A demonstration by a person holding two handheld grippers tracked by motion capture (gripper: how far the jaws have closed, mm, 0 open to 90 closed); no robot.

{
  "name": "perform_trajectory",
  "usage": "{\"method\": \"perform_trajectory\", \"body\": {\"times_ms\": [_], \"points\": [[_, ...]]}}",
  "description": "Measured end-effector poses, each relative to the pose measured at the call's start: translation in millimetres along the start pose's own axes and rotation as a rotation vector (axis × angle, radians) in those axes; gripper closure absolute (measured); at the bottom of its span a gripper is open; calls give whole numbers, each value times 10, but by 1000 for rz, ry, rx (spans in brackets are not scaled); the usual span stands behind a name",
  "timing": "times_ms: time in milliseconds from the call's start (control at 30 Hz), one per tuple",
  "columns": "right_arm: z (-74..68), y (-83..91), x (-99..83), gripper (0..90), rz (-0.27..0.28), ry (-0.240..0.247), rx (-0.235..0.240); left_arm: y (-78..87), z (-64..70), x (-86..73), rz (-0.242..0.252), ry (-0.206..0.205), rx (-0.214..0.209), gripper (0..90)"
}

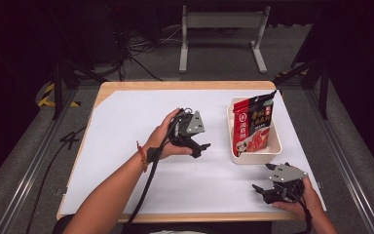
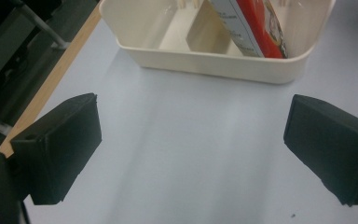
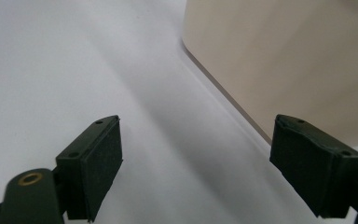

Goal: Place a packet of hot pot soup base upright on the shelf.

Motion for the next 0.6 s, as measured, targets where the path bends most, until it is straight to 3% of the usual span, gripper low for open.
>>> {"method": "perform_trajectory", "body": {"times_ms": [600], "points": [[-2,5,12,163,10,-3,-4,269,48,-498,-45,13,50,47]]}}
Point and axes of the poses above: each handheld gripper's, and its own axes: y roughly backward along the jaws, x roughly out of its top, z roughly to its right, the point moved 5 cm from there along -y, roughly forward along the jaws, and after that the axes turned 3 degrees about x, right-handed, at the moved point
